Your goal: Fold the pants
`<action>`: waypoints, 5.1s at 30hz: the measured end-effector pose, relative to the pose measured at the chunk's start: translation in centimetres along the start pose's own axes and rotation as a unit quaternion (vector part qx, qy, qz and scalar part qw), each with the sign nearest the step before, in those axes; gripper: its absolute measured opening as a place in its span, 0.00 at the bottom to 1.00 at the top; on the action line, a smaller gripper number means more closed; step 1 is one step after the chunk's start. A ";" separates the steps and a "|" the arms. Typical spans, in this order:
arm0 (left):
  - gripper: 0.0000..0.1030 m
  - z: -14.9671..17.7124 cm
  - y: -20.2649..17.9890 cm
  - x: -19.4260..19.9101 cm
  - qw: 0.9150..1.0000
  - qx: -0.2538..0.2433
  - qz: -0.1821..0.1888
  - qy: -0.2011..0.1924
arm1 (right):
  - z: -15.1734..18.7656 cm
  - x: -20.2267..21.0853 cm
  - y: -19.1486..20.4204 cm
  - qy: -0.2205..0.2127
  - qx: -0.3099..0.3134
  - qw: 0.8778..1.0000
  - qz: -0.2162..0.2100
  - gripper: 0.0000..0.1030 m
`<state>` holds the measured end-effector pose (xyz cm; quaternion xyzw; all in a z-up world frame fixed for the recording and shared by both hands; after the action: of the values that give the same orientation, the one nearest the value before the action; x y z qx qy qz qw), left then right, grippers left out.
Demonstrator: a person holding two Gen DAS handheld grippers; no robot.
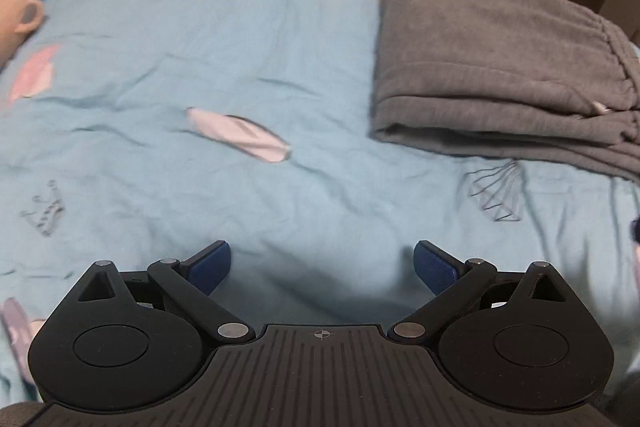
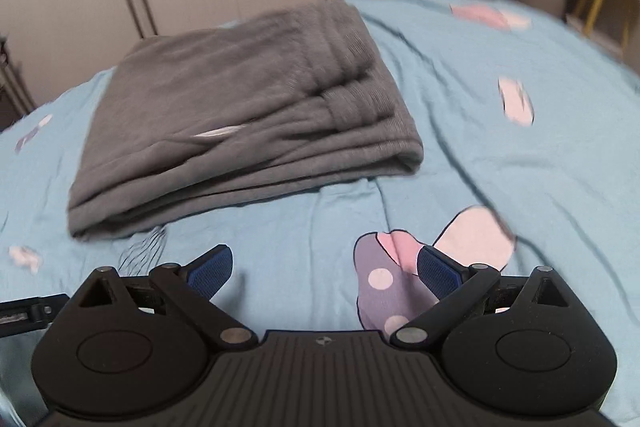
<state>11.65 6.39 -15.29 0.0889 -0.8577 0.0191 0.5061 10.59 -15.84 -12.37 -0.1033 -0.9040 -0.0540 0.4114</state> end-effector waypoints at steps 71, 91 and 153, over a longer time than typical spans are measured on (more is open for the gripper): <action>0.98 -4.2 -6.8 0.4 0.991 -0.103 0.058 -0.068 | -0.7 -2.0 1.2 0.048 0.030 0.997 0.053 0.96; 0.98 -3.6 -7.1 -0.3 0.991 -0.114 0.052 -0.055 | -0.7 -2.0 0.7 0.051 0.012 0.998 0.042 0.96; 0.98 -3.7 -6.7 -0.4 0.992 -0.107 0.043 -0.057 | -0.8 -2.0 1.0 0.052 0.020 0.997 0.046 0.96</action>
<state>16.16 0.28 -14.20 -0.0018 -0.8852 -0.0567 0.4618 12.69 -15.32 -13.37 -0.1336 -0.8767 -0.0222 0.4616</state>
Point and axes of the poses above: each gripper's, at about its wrist camera, not at the fingertips, and x roughly against the way its jaws point, y to its left, z to its underside, the point moved 4 cm from there along -x, roughly the way its jaws point, and after that the axes turned 1 degree about -z, right-handed, at the moved point
